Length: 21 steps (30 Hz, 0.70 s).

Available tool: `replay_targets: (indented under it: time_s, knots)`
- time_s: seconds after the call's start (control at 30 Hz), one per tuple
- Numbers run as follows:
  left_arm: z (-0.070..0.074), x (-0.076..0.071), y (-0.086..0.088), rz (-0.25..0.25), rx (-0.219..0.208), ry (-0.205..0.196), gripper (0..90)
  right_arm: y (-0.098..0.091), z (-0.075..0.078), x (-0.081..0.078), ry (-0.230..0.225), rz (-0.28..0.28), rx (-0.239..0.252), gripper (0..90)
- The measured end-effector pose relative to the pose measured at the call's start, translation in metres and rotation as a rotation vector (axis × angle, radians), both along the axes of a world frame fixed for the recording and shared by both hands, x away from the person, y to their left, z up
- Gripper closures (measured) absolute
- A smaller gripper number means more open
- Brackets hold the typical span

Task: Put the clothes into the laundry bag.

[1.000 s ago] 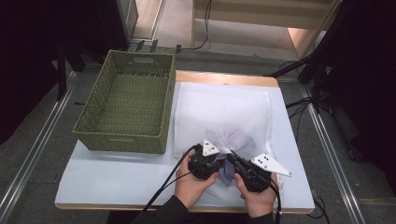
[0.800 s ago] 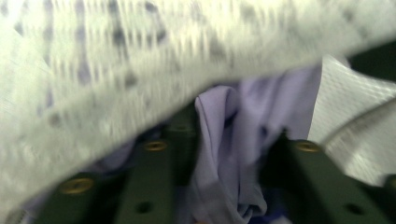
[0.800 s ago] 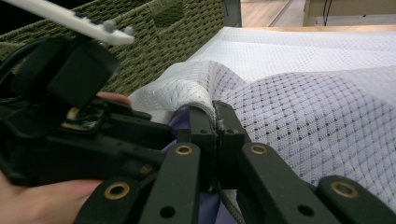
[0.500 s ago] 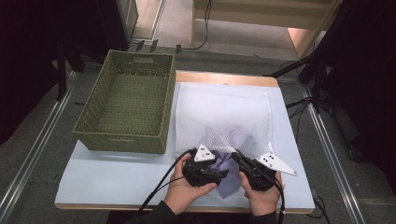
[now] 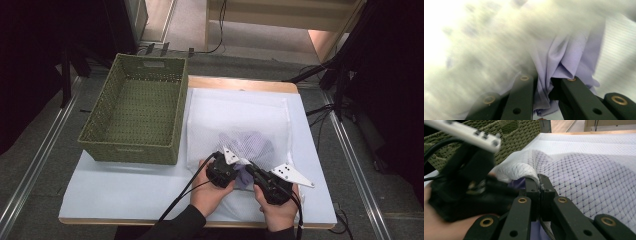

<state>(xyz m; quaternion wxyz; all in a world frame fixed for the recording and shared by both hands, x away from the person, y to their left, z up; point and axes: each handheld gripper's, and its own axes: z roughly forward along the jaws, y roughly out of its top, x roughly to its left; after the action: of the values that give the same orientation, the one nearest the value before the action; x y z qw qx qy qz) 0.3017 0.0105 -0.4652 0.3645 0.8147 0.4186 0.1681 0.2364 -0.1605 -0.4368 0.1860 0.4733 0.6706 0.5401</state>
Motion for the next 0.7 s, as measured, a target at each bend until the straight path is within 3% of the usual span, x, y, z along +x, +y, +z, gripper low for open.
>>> replay_targets:
  time_s: [0.1, 0.17, 0.27, 0.37, 0.43, 0.5, 0.57, 0.6, 0.63, 0.7]
  knots:
    - [-0.008, 0.009, 0.003, 0.078, -0.031, -0.026, 79.2, 0.000, 0.000, 0.000, 0.007, -0.004, -0.008, 88.5]
    - [-0.007, 0.007, 0.005, 0.037, -0.075, 0.007, 69.6, -0.001, 0.000, 0.001, 0.015, -0.008, -0.002, 88.4]
    - [0.000, -0.003, 0.011, -0.037, -0.093, 0.041, 52.9, -0.005, -0.001, 0.002, 0.018, -0.014, 0.000, 88.4]
    - [0.009, -0.016, 0.023, -0.071, -0.141, 0.056, 48.0, -0.007, -0.001, 0.003, 0.016, -0.020, 0.004, 88.5]
    - [0.011, -0.022, 0.026, -0.103, -0.150, 0.074, 45.2, -0.006, -0.001, 0.002, 0.019, -0.021, 0.007, 88.5]
    - [0.008, -0.030, 0.022, -0.141, -0.113, 0.087, 43.6, -0.006, -0.001, 0.002, 0.018, -0.021, 0.003, 88.5]
    - [0.003, -0.034, 0.014, -0.165, -0.016, 0.063, 47.6, -0.005, -0.001, 0.002, 0.019, -0.017, -0.001, 88.5]
    - [-0.002, -0.032, 0.008, -0.167, 0.025, 0.079, 49.4, -0.005, -0.001, 0.003, 0.019, -0.017, -0.002, 88.4]
    - [-0.005, -0.031, 0.006, -0.168, 0.027, 0.084, 55.4, -0.004, -0.002, 0.003, 0.021, -0.015, -0.002, 88.5]
    - [-0.006, -0.025, 0.003, -0.128, 0.036, 0.051, 68.3, -0.002, -0.003, 0.002, 0.026, -0.012, -0.005, 88.5]
